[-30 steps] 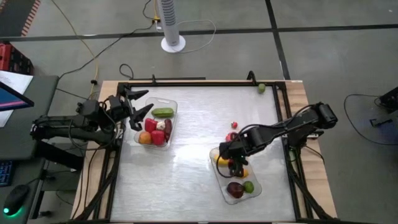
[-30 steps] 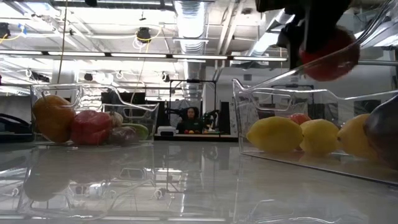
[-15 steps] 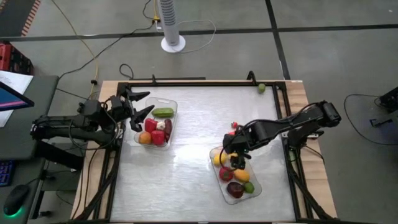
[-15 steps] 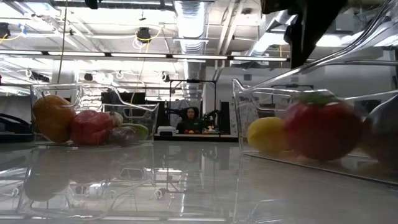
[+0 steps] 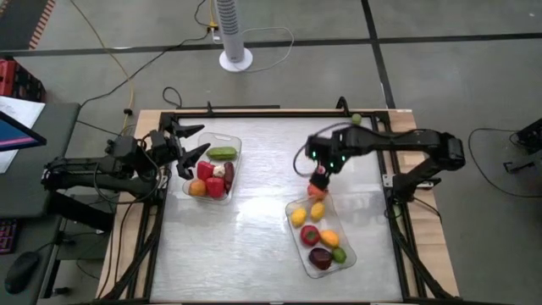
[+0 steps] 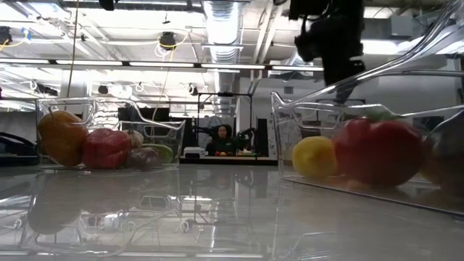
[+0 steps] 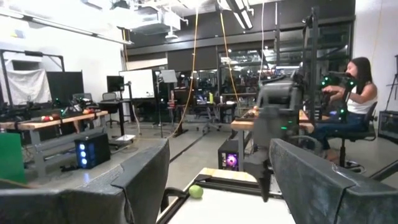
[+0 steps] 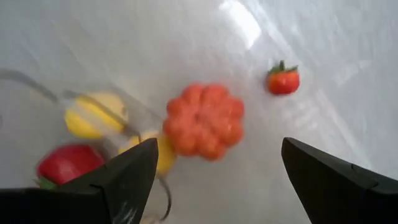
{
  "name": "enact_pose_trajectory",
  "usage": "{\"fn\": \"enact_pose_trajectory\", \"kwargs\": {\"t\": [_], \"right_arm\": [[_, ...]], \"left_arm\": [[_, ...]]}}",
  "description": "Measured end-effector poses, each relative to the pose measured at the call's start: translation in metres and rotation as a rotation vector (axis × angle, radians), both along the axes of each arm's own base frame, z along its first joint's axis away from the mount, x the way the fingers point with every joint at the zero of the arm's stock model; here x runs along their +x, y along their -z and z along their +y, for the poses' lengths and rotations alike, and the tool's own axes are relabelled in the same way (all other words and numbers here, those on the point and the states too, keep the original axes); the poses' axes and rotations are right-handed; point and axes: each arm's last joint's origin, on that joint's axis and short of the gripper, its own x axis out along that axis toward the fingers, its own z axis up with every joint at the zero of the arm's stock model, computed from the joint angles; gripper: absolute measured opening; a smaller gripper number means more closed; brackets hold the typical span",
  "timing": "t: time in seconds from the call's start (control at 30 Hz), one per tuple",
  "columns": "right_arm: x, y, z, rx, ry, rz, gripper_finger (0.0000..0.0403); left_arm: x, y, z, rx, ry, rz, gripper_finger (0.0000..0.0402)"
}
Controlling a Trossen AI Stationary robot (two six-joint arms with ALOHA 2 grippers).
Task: Sort produce into baskets
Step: Put the orange squash into the left transparent bin
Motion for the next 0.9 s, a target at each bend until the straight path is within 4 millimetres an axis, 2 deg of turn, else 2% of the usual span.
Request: {"fn": "enact_pose_trajectory", "kwargs": {"t": [0.13, 0.37, 0.53, 0.7, 0.9], "right_arm": [[0.005, 0.012, -0.018, 0.056, 0.029, 0.002, 0.0367], [0.031, 0.056, -0.013, 0.087, -0.114, 0.132, 0.0367], [0.039, 0.078, -0.015, 0.097, -0.167, 0.197, 0.0367], [0.04, 0.088, -0.02, 0.004, -0.188, 0.267, 0.0367], [0.031, 0.087, -0.043, -0.184, -0.126, 0.371, 0.0367]], "left_arm": [[0.0, 0.001, 0.0, 0.007, -0.002, 0.009, 0.0265], [0.0, 0.001, 0.0, 0.013, -0.004, 0.021, 0.0265], [0.0, 0.001, 0.0, 0.012, -0.003, 0.02, 0.0265], [0.0, 0.002, 0.0, 0.012, -0.004, 0.02, 0.0265], [0.0, 0.002, 0.0, 0.012, -0.004, 0.021, 0.0265]]}}
